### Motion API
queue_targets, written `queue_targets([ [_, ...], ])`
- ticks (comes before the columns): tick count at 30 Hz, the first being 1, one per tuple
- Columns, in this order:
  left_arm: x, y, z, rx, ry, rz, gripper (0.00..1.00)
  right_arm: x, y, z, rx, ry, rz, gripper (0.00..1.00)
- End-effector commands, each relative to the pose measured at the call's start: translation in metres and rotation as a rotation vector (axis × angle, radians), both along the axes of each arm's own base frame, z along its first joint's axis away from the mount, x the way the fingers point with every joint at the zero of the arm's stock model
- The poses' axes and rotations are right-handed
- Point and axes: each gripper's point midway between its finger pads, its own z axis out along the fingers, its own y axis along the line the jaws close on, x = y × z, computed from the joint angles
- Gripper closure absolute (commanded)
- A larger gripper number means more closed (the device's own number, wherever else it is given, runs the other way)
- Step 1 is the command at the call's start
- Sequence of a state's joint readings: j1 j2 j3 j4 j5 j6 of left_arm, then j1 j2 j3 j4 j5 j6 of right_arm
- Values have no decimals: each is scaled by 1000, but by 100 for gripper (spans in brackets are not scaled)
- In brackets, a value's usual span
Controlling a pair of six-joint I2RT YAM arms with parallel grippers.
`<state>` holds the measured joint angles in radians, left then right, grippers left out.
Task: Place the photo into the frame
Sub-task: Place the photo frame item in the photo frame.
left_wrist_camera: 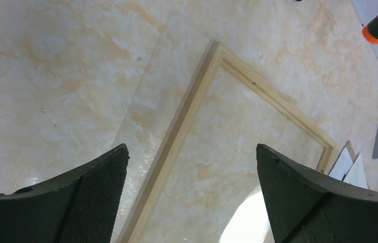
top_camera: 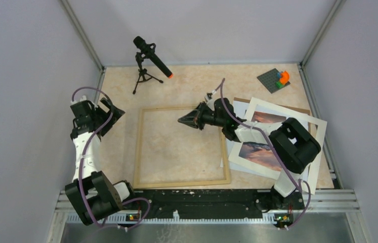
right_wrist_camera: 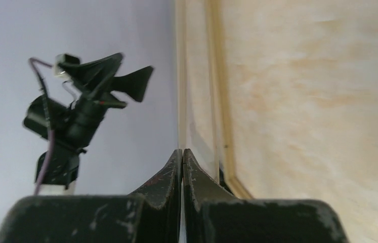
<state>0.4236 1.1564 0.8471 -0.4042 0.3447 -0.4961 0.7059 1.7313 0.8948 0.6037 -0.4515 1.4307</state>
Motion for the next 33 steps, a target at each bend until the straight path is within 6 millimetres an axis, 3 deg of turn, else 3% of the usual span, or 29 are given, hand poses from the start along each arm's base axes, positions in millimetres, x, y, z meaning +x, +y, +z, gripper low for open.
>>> queue_targets([
  [1,4,-8,-13,0,-11,-69,2,16,-36,-28,-43,-75,-76,100],
  [5,4,-19,-23,-27,-8,-128,2,8,-57,-48,-77,-101,-66,100],
  [8,3,-24,-28,-46,-6,-148,2,5,-64,-53,-88,-126,-68,100],
  [21,6,-33,-42,-114,17,-181,2,-10,-74,-58,-99,-130,-22,100],
  [33,7,-32,-43,-111,13,-181,2,-18,-80,-58,-95,-141,36,100],
])
